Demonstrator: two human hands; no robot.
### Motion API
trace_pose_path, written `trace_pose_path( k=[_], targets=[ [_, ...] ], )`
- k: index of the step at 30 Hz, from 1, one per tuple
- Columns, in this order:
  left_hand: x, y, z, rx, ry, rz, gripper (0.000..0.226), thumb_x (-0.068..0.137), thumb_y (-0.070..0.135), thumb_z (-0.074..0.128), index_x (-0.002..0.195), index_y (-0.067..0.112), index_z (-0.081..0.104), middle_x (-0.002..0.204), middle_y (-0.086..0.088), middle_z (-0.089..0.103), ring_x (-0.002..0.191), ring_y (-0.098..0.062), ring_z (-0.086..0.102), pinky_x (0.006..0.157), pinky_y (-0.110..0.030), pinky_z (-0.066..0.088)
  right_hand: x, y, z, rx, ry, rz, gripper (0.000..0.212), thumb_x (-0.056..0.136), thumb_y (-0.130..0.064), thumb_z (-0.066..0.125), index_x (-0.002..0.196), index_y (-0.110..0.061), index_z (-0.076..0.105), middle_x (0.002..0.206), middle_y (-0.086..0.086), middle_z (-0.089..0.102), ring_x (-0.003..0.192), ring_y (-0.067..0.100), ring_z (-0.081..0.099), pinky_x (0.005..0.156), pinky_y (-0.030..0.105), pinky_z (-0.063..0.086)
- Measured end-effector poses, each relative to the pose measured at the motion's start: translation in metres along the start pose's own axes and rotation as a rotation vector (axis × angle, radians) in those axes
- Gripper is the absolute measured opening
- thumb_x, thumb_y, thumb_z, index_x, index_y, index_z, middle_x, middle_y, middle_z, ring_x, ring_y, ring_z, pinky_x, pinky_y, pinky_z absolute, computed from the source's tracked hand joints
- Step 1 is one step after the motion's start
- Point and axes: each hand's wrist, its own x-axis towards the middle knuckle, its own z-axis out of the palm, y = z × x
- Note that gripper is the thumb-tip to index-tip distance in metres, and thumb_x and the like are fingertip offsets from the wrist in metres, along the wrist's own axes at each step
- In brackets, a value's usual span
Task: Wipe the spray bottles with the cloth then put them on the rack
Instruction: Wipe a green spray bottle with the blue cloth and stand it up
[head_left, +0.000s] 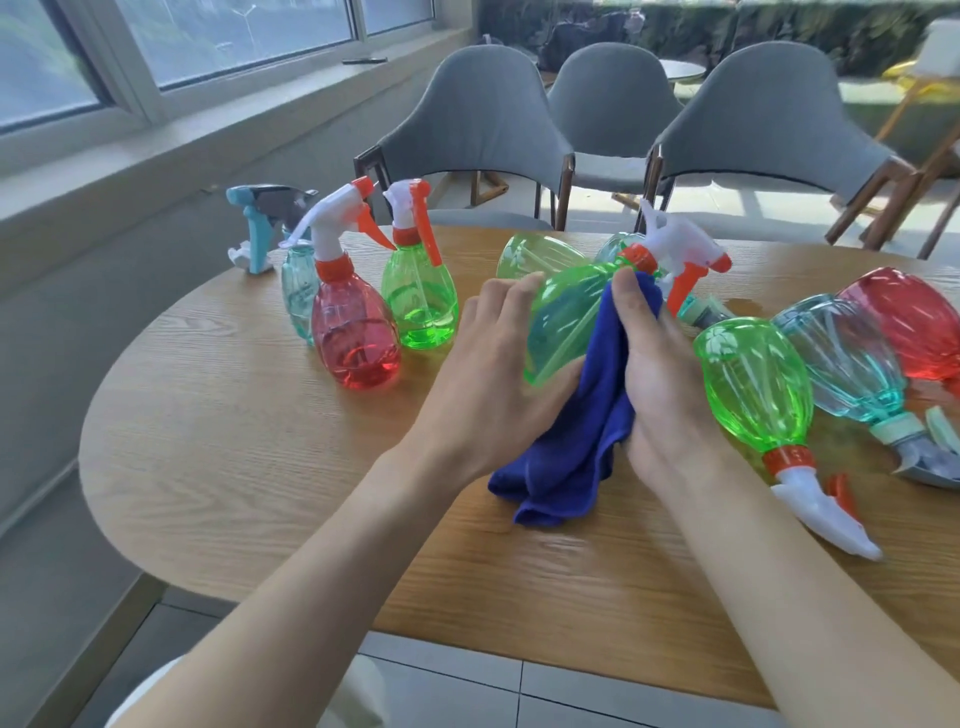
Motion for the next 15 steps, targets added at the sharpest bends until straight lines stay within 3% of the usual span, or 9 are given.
trace_pose_path(
  k=[3, 7, 10, 12, 15],
  targets=[
    [-0.003, 0.002, 0.005, 0.016, -0.004, 0.025, 0.078, 0.096, 0.039, 0.071, 0.16, 0.011, 0.038, 0.144, -0.002, 0.045, 0.133, -0.023, 0.043, 0.117, -0.038, 0.039, 0.003, -0.001, -0.003, 0.06, 0.045, 0.026, 0.031, 0.1, -0.049, 0.07, 0.108, -0.02, 0.072, 0.096, 0.002, 0.073, 0.09, 0.02, 0.073, 0.084, 0.039, 0.062],
    [0.0, 0.005, 0.007, -0.169, 0.022, -0.106, 0.075, 0.101, 0.045, 0.066, 0.161, 0.013, 0.036, 0.144, 0.0, 0.046, 0.136, -0.02, 0.047, 0.12, -0.041, 0.04, -0.005, 0.007, 0.004, 0.101, -0.061, 0.019, 0.043, 0.103, -0.041, 0.069, 0.135, -0.014, 0.066, 0.122, 0.014, 0.069, 0.114, 0.028, 0.067, 0.113, 0.054, 0.051],
    [0.003, 0.007, 0.004, -0.303, 0.071, -0.178, 0.08, 0.095, 0.066, 0.056, 0.157, 0.019, 0.04, 0.143, 0.003, 0.052, 0.136, -0.015, 0.054, 0.117, -0.041, 0.045, -0.008, 0.005, 0.007, 0.094, -0.108, 0.018, 0.042, 0.104, -0.035, 0.067, 0.139, -0.012, 0.064, 0.121, 0.02, 0.067, 0.111, 0.029, 0.067, 0.106, 0.046, 0.054],
    [0.002, 0.01, 0.003, -0.389, 0.054, -0.181, 0.07, 0.097, 0.063, 0.058, 0.152, 0.022, 0.045, 0.14, 0.002, 0.056, 0.133, -0.012, 0.058, 0.115, -0.041, 0.048, -0.004, 0.001, 0.003, 0.093, -0.124, 0.026, 0.053, 0.101, -0.04, 0.07, 0.142, -0.009, 0.062, 0.123, 0.022, 0.066, 0.109, 0.031, 0.066, 0.1, 0.043, 0.057],
    [-0.001, 0.015, 0.004, -0.418, -0.002, -0.167, 0.051, 0.104, 0.053, 0.062, 0.144, 0.026, 0.048, 0.137, 0.004, 0.056, 0.131, -0.007, 0.057, 0.114, -0.033, 0.047, 0.002, -0.004, -0.002, 0.096, -0.102, 0.026, 0.075, 0.09, -0.059, 0.073, 0.142, -0.006, 0.062, 0.132, 0.023, 0.07, 0.11, 0.033, 0.07, 0.102, 0.047, 0.057]
  ],
)
